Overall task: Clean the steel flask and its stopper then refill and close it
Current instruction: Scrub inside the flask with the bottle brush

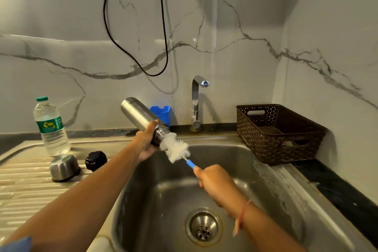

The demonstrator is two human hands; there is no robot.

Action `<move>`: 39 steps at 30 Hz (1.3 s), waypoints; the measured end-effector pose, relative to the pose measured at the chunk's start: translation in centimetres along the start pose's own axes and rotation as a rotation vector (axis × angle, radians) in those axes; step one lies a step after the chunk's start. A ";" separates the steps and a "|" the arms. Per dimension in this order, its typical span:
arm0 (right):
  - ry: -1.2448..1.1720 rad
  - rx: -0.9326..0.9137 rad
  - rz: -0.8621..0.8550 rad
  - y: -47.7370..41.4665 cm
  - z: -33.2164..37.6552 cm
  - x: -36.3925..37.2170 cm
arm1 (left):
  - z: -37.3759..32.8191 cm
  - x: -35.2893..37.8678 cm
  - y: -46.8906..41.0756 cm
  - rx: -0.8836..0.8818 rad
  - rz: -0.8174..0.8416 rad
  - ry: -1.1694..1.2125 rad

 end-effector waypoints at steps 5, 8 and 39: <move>0.533 -0.210 -0.258 1.3 1.3 0.5 | 0.3 0.1 0.9 0.004 0.025 0.065; 0.406 -0.168 -0.192 -0.2 1.3 1.5 | 2.0 2.1 2.3 -0.029 0.120 -0.039; 0.312 -0.345 -0.153 -1.1 1.0 3.6 | 4.9 0.0 6.3 0.004 0.084 0.272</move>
Point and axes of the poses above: each hand's wrist, its own y-axis away from the middle knuckle, its own x-axis out of the palm, z = x × y, the point moved 5 cm from there along -y, towards the middle knuckle, and after that the axes turned 2 degrees about y, right-handed, at the moved point
